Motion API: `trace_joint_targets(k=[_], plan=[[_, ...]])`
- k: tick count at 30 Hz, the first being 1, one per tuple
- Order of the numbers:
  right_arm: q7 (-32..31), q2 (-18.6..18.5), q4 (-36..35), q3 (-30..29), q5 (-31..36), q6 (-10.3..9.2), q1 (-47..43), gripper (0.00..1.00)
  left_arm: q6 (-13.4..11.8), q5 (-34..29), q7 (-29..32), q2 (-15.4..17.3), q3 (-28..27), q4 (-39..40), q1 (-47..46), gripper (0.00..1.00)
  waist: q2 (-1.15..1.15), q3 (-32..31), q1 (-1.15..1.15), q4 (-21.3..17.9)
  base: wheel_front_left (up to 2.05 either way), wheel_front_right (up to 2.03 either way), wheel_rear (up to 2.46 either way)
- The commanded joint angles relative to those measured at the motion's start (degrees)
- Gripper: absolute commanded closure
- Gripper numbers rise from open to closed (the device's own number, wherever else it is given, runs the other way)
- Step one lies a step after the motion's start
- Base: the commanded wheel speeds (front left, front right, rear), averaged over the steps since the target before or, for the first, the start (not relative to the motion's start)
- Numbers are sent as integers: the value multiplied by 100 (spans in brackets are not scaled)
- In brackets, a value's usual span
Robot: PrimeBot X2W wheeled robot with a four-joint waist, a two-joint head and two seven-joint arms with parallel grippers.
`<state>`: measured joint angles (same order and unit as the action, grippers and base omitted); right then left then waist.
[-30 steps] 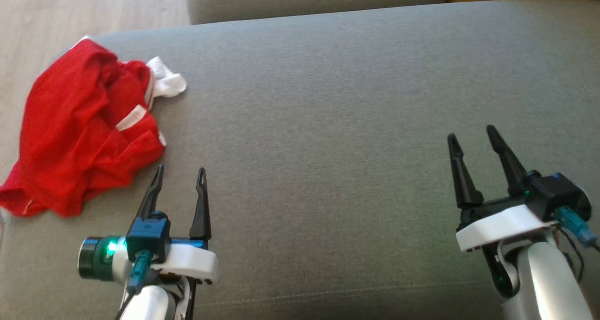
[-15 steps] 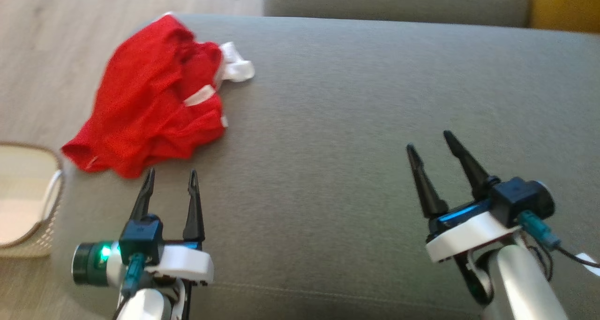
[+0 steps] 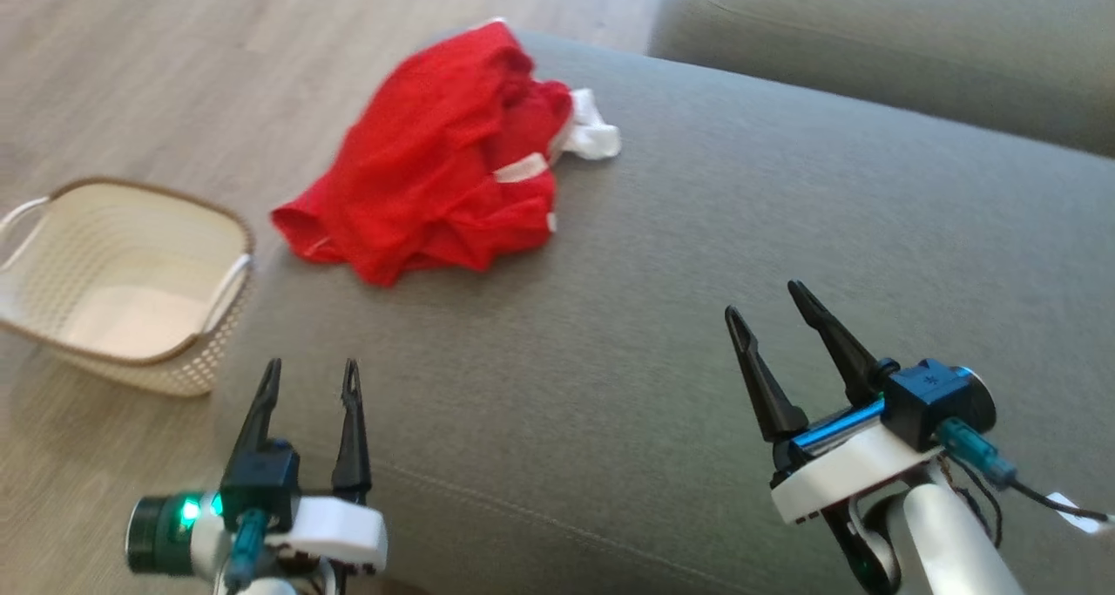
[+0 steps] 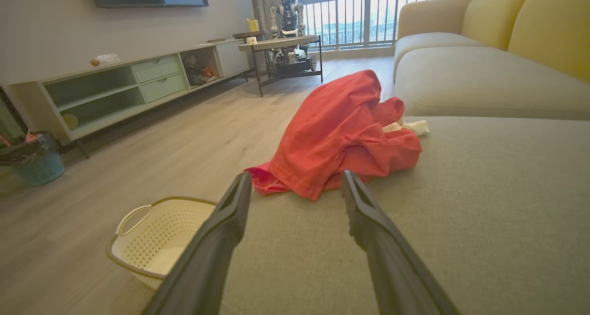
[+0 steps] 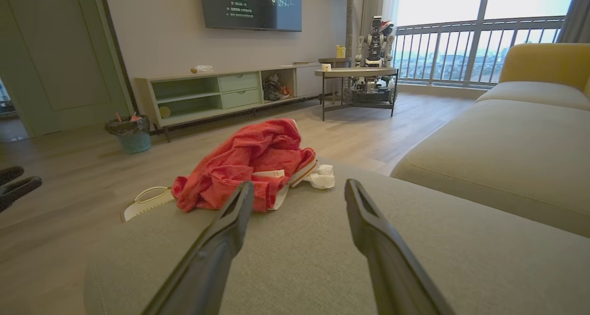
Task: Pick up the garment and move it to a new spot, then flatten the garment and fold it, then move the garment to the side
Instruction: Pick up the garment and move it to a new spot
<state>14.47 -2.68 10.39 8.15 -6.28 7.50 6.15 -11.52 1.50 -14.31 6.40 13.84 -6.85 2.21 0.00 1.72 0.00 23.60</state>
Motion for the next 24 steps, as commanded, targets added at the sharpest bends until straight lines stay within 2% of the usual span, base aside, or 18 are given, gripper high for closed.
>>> trace_joint_targets(k=[1,10,24], plan=[[52,-20,-172,156,-47,-1,33,0,13,-22,-69,75,-236,202,-115,0,0,-122,0,252,0,0,0],[52,-20,-188,214,-166,-1,-24,0,6,-36,-69,101,-274,256,33,0,0,-171,0,442,0,0,0],[52,-20,-144,235,-198,-1,-88,0,-32,-46,-69,100,-388,322,6,0,0,-200,0,275,0,0,0]])
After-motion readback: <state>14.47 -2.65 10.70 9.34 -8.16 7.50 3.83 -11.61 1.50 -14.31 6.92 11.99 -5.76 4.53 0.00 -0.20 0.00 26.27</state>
